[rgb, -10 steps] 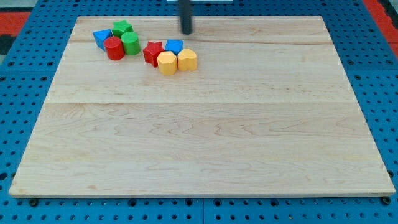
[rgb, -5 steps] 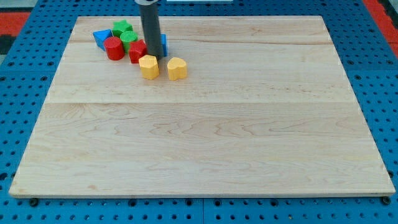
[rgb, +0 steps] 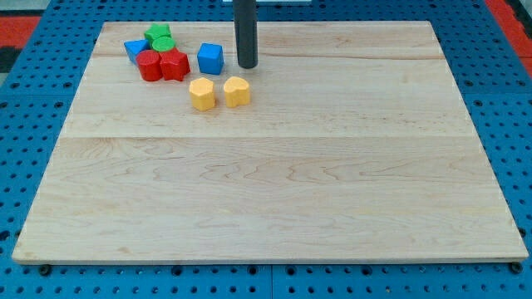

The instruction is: Move red star yellow blocks and blue cubes towards the group of blocks

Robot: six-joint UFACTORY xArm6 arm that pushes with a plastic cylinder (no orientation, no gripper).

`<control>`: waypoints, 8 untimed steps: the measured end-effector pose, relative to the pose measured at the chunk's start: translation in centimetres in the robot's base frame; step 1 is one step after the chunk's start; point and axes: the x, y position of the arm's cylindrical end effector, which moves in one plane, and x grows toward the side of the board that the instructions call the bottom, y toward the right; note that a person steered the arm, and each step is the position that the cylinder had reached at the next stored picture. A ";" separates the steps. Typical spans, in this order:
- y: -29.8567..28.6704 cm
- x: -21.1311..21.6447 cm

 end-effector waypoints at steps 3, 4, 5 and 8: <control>-1.0 -2.4; 8.8 -0.1; 9.3 3.5; -6.2 8.5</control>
